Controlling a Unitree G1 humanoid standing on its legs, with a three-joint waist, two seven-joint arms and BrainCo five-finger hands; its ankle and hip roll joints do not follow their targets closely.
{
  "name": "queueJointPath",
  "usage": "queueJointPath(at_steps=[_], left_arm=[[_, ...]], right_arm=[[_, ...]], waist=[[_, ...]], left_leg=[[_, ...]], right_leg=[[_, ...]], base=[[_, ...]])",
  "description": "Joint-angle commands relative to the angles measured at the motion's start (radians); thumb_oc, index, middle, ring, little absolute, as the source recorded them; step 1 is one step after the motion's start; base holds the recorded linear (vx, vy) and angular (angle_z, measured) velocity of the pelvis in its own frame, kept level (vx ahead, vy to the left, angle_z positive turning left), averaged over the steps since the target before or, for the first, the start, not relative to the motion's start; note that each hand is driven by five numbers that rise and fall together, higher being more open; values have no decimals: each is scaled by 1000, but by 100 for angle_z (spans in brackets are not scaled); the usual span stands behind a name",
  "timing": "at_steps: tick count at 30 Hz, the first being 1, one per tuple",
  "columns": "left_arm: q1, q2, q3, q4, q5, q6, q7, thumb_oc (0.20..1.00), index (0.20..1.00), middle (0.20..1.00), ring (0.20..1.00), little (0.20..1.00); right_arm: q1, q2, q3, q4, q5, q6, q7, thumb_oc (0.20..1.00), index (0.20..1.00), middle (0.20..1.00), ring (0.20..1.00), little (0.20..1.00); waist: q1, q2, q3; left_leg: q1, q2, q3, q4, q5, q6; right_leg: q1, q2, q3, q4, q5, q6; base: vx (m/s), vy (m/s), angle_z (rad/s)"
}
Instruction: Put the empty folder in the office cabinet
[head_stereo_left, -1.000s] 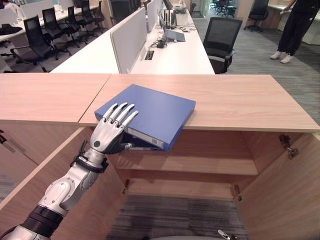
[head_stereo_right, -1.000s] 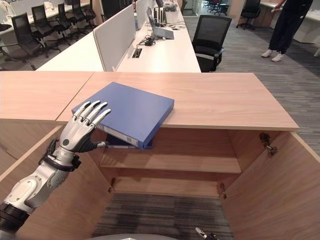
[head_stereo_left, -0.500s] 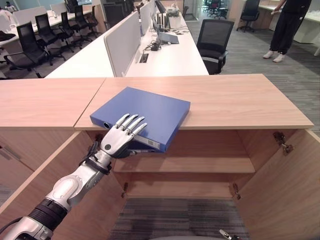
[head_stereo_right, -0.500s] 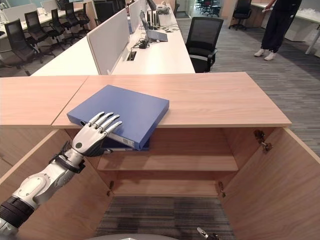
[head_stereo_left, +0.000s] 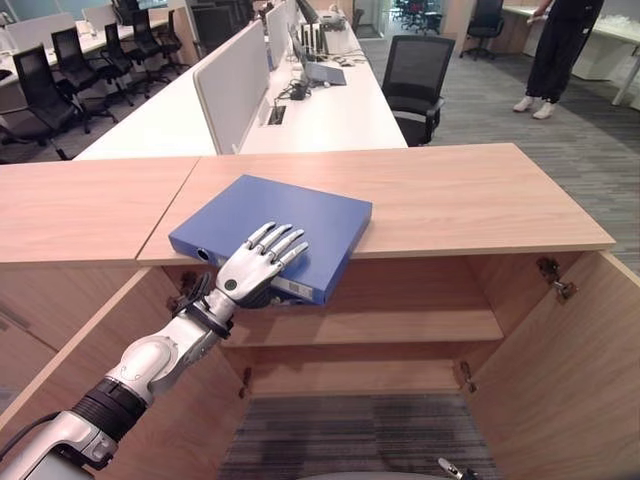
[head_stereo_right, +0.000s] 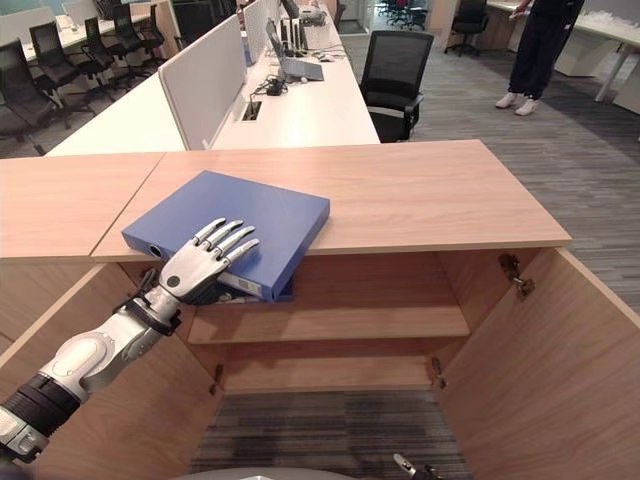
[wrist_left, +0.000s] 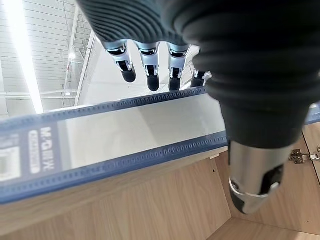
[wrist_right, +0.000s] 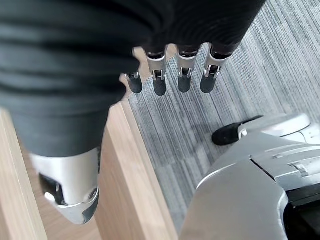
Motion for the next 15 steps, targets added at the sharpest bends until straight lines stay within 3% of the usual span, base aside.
queueJointPath(at_steps=[1, 15], left_arm=[[-192, -21, 6, 66, 11, 28, 13, 1000, 1000, 1000, 1000, 1000], [-185, -47, -2, 108, 8, 36, 6, 1000, 1000, 1000, 1000, 1000]], right_arm=[[-83, -16, 19, 49, -4, -25, 4, 1000, 1000, 1000, 1000, 1000], [-86, -12, 10, 46, 21, -28, 0, 1000, 1000, 1000, 1000, 1000]], waist=[[8, 5, 46], [7, 3, 44]], left_leg=[[104, 36, 4, 13, -136, -21], [106, 37, 8, 13, -135, -21]], right_leg=[[-36, -12, -67, 71, -24, 64], [-36, -9, -68, 71, -26, 63]], base=[[0, 0, 0], [0, 0, 0]])
